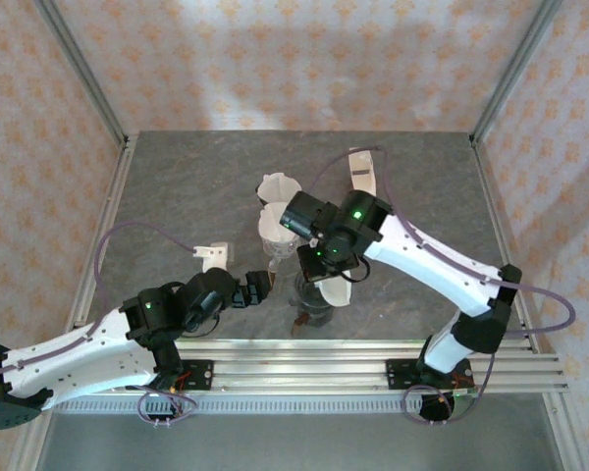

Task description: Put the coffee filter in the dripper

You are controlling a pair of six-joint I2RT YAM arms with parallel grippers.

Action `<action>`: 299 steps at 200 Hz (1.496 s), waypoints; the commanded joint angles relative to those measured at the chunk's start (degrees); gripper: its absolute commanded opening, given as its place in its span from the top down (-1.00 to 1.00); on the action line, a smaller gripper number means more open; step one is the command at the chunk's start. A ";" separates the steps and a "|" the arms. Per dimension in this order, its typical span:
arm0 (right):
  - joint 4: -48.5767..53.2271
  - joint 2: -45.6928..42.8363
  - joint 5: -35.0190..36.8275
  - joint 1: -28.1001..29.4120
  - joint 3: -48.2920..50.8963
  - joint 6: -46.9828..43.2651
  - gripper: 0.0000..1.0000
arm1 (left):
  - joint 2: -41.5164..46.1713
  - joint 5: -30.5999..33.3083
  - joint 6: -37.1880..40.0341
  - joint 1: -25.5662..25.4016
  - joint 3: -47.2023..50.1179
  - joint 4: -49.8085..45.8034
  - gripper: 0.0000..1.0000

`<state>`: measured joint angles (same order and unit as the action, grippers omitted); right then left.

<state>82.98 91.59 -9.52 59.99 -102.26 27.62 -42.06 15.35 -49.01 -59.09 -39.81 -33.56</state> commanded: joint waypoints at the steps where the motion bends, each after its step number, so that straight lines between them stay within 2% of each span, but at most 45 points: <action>1: -0.95 1.96 -0.20 0.21 -1.63 -2.21 1.00 | 1.02 -0.06 0.10 0.61 -0.49 0.56 -0.99; 42: -5.24 3.55 -1.56 -0.26 1.25 -2.31 1.00 | 1.19 -0.80 -0.17 0.63 -0.31 0.41 -0.99; 114: -12.44 0.43 -2.86 -1.19 10.82 -0.96 1.00 | 1.63 -1.51 -0.06 0.58 -0.48 1.29 -0.99; 128: -13.44 -0.75 -2.53 -1.14 11.32 -0.92 0.88 | 1.55 -1.76 0.06 0.60 -0.72 1.57 -0.99; 157: -16.32 -4.68 -2.33 -1.13 12.79 -0.35 0.42 | 1.37 -2.25 0.32 0.67 -1.23 1.91 -0.99; 179: -18.85 -8.19 -2.24 -1.05 15.20 0.75 0.19 | 1.10 -3.13 0.78 0.64 -1.58 2.53 -0.99; 202: -20.81 -12.36 -1.08 -0.92 17.73 1.70 0.11 | -1.00 -5.91 3.38 0.62 -3.69 3.79 -0.96; 231: -21.44 -18.52 4.57 -0.92 21.97 3.59 0.08 | -9.49 -8.53 7.51 -0.43 -11.63 0.05 -0.73; 265: -21.90 -25.58 10.80 -0.93 28.75 5.89 -0.08 | -19.32 -3.69 11.41 -5.95 -19.56 -4.43 -0.85; 299: -23.57 -28.37 12.17 -1.01 33.75 6.59 -0.23 | -24.33 -3.04 12.07 -6.50 -21.21 -4.30 -0.89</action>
<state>61.41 64.53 -1.63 59.09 -71.11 32.95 -64.36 9.87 -39.44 -65.43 -59.94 -34.70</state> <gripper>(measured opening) 0.600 0.943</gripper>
